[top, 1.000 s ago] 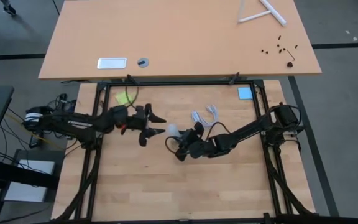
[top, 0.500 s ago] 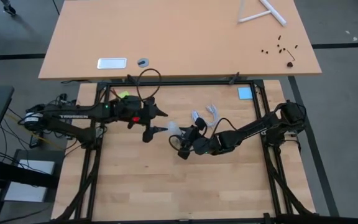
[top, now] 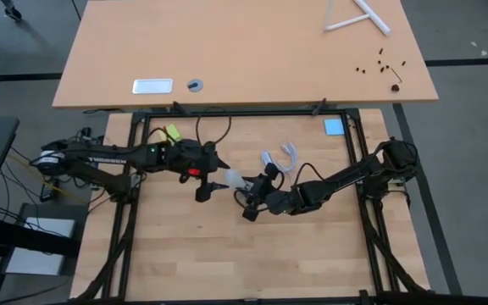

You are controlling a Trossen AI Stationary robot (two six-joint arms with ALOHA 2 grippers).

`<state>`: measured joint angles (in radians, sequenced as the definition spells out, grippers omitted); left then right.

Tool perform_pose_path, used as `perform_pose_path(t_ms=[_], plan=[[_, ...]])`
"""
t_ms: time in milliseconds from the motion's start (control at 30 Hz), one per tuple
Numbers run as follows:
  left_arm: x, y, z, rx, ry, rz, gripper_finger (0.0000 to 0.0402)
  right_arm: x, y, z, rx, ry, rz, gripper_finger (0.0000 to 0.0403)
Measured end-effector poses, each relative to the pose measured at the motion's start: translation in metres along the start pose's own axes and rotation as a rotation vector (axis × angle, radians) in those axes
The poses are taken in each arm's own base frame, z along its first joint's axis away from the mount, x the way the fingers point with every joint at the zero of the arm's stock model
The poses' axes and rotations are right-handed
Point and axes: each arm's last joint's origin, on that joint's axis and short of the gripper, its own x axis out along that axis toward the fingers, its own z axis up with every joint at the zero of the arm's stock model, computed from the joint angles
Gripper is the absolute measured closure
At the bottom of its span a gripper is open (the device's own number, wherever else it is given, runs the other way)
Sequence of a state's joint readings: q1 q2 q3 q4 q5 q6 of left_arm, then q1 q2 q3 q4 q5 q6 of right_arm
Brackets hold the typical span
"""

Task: Screw lightbulb
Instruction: Insert the lightbulb into the lamp

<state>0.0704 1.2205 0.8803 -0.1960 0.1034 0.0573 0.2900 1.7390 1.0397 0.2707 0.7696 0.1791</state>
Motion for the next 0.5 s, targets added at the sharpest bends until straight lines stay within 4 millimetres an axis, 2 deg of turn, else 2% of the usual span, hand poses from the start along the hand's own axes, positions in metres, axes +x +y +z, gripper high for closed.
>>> perform_pose_path(t_ms=[167, 500], plan=[[0.0004, -0.0068, 0.0049, 0.046, -0.05, -0.025, 0.0085, -0.0022, 0.0027, 0.0002, 0.001, -0.005, 0.014, 0.0227], [0.0058, -0.0105, 0.0022, 0.048, -0.026, -0.052, 0.0085, -0.0022, 0.0036, 0.0042, 0.004, -0.037, 0.024, 0.0227]])
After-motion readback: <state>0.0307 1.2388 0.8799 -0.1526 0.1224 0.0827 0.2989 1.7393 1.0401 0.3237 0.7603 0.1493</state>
